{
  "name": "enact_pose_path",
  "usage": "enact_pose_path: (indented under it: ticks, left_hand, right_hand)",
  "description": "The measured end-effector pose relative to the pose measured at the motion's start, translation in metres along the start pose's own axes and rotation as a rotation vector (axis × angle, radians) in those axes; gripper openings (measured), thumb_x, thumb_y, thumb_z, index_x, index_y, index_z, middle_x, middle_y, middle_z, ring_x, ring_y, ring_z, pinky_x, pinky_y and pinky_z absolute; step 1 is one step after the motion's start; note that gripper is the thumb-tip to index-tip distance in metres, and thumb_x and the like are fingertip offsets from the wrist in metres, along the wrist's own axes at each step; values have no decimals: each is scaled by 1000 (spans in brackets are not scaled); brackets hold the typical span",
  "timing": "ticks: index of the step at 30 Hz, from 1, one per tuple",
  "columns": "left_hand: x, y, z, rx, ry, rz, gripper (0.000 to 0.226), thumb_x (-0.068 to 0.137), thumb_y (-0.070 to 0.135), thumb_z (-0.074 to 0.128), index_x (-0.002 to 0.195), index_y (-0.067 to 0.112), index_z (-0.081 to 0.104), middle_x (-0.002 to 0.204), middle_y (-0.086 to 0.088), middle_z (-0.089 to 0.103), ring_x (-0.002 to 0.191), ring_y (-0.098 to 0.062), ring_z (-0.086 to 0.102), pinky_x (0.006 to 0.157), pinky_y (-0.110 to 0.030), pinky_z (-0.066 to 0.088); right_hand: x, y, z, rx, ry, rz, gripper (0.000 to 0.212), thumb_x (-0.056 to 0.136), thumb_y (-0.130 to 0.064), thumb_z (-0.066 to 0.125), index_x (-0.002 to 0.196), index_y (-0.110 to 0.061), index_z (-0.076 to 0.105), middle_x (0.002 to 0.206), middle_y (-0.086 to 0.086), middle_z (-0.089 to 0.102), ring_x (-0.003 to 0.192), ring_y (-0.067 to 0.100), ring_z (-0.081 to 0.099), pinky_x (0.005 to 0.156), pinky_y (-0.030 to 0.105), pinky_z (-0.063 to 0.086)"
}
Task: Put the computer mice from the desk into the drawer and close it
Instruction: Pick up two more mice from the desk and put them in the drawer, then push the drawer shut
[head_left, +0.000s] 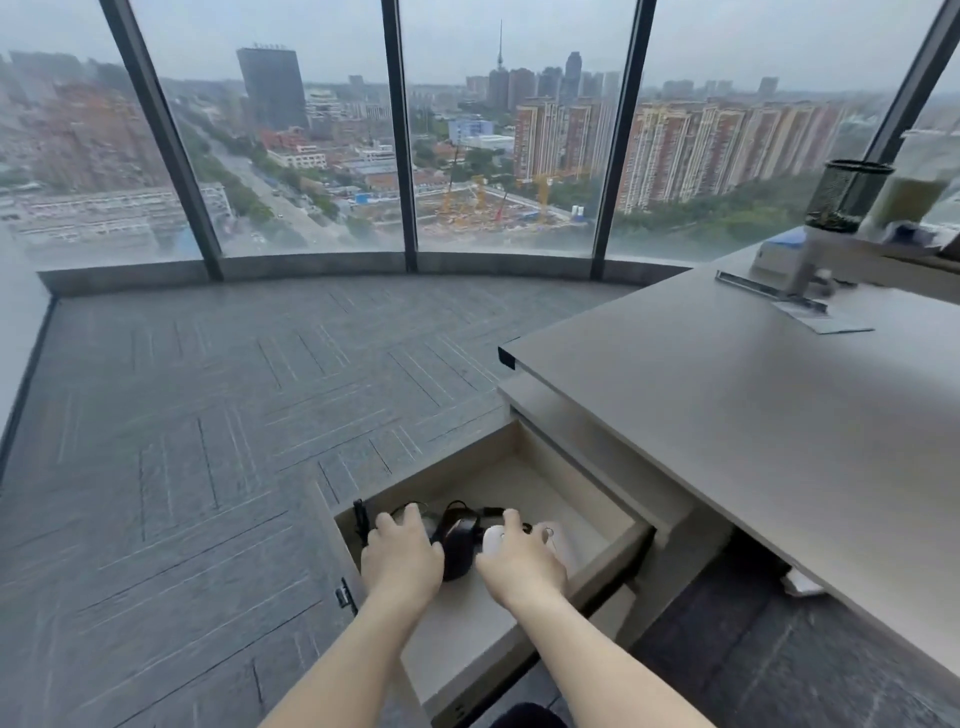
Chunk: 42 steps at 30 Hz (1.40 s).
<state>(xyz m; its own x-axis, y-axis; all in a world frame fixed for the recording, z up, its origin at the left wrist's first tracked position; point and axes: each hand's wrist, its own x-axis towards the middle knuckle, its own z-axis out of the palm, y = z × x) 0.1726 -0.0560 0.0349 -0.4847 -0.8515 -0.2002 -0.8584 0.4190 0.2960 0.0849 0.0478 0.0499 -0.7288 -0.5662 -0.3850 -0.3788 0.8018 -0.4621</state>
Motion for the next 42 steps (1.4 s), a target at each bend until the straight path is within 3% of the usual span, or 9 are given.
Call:
enact_pose_path:
  ticks: [4,9,15,23,27,30,35,38,42]
  left_hand:
    - [12,5,29,105,-160,-71,52,92,32,52,136,11,36,137,-17,38,120,-33,52,89,-39,48]
    - [15,4,49,138,-291,-148,65,91,30,56,143,2,27,141,-17,35,122,-32,54,83,-38,51]
    - [11,-2,49,100,-312,-120,72,88,44,59,140,4,30,142,-16,37,125,-35,51,93,-41,47]
    - [-5,0,-5,-185,40,62,45,95,32,38,136,17,49,138,-7,51,124,-30,52,96,-38,41]
    - [-27,-29,-23,-368,271,115,35,94,23,44,124,14,60,127,-8,61,115,-26,57,92,-37,46]
    - [-47,-53,-23,-437,374,69,34,95,21,44,125,12,58,128,-9,59,117,-27,54,91,-39,45]
    - [-72,-73,-10,-739,241,-219,46,96,22,39,139,7,46,142,-14,50,129,-32,47,103,-46,38]
    - [-75,-80,4,-1014,108,-247,47,84,36,38,119,17,64,127,-9,65,117,-30,57,105,-50,42]
    - [-69,-80,21,-1178,66,-280,35,79,34,38,83,17,70,91,-9,72,92,-33,62,83,-44,45]
  right_hand:
    - [21,9,26,-192,-70,77,70,84,-30,47,149,-23,23,143,18,44,129,34,44,99,43,41]
    - [34,15,41,-349,-107,78,61,88,-29,51,145,-24,29,138,16,48,123,33,50,94,41,42]
    - [31,17,35,-233,-64,5,50,91,-20,40,141,-21,33,136,15,50,124,35,48,92,44,44]
    - [-16,40,13,117,160,-309,35,94,-21,41,126,-21,56,119,2,61,109,21,55,80,33,46]
    - [-52,50,21,200,197,-442,16,93,-34,50,94,-22,61,93,-6,60,86,13,55,78,33,52]
    - [-80,53,31,199,111,-496,28,88,-48,59,86,-20,57,86,-5,57,80,12,55,69,26,47]
    - [-105,55,52,86,-47,-502,65,62,-78,64,101,-28,49,105,-8,52,100,13,48,86,29,46]
    - [-111,55,58,71,-39,-501,67,63,-74,68,108,-28,49,112,-7,51,105,14,46,89,30,45]
    - [-113,56,60,88,12,-499,56,68,-67,67,104,-29,47,111,-8,53,103,14,48,86,30,47]
